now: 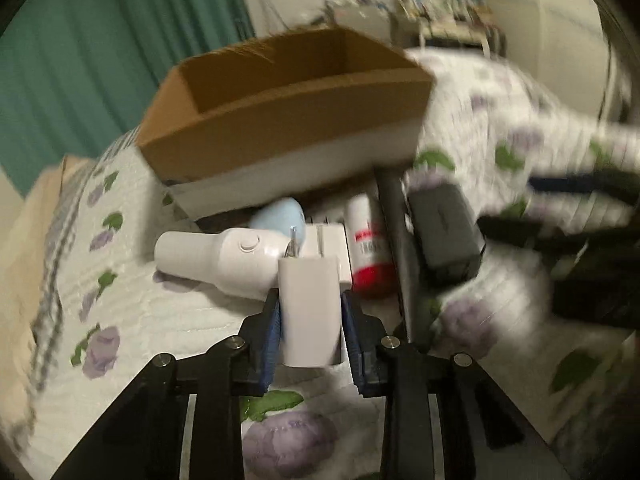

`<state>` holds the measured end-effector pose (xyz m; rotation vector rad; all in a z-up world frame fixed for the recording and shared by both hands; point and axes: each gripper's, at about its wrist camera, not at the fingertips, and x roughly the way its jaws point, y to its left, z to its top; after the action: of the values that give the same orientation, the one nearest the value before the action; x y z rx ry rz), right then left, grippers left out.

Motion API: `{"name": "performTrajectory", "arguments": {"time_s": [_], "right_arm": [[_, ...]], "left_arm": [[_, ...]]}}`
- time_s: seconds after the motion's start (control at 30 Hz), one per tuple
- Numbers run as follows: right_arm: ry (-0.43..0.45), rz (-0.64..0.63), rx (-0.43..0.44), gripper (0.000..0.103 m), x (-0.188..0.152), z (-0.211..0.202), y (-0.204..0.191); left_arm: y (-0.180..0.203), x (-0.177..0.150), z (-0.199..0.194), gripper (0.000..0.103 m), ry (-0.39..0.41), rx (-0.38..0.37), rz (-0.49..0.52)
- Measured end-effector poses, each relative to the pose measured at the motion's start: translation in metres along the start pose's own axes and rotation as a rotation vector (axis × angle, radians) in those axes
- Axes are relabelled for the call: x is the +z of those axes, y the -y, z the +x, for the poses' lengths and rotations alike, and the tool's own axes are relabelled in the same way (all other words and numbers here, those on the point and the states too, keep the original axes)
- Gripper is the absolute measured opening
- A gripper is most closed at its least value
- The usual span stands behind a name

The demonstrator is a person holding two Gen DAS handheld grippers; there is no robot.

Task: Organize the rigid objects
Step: 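Grasp white power adapter with left tool while right tool grasps black UGREEN charger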

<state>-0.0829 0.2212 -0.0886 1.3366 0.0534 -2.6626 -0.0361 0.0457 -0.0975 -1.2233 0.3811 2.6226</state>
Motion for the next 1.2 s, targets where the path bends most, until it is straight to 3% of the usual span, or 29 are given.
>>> {"name": "performTrajectory", "arguments": {"time_s": [0.33,0.5,0.7,0.8,0.9,1.03,1.2], "right_arm": [[-0.083,-0.052,-0.008,0.071,-0.004,0.034,-0.023],[-0.119,-0.116,-0.08,0.071,-0.003,0.057,-0.034],[-0.071,-0.198,-0.184,0.074,0.005,0.063,-0.043],[-0.116,-0.231,-0.127,0.075,0.014,0.081,-0.042],[-0.107,-0.222,-0.085,0.079,0.021,0.086,-0.035],[-0.104,-0.179,-0.023,0.074,0.026,0.088,-0.023],[-0.074,-0.172,-0.017,0.073,0.023,0.079,-0.021]], "left_arm": [[-0.022,0.011,-0.027,0.029,0.094,0.012,-0.107],[-0.029,0.007,-0.021,0.029,0.079,-0.005,-0.136],[-0.032,0.005,-0.021,0.029,0.081,-0.019,-0.142],[-0.032,0.005,-0.021,0.029,0.081,-0.02,-0.142],[-0.033,0.004,-0.02,0.029,0.079,-0.021,-0.149],[-0.033,0.003,-0.02,0.029,0.079,-0.018,-0.15],[-0.036,0.002,-0.019,0.029,0.076,-0.007,-0.155]]}}
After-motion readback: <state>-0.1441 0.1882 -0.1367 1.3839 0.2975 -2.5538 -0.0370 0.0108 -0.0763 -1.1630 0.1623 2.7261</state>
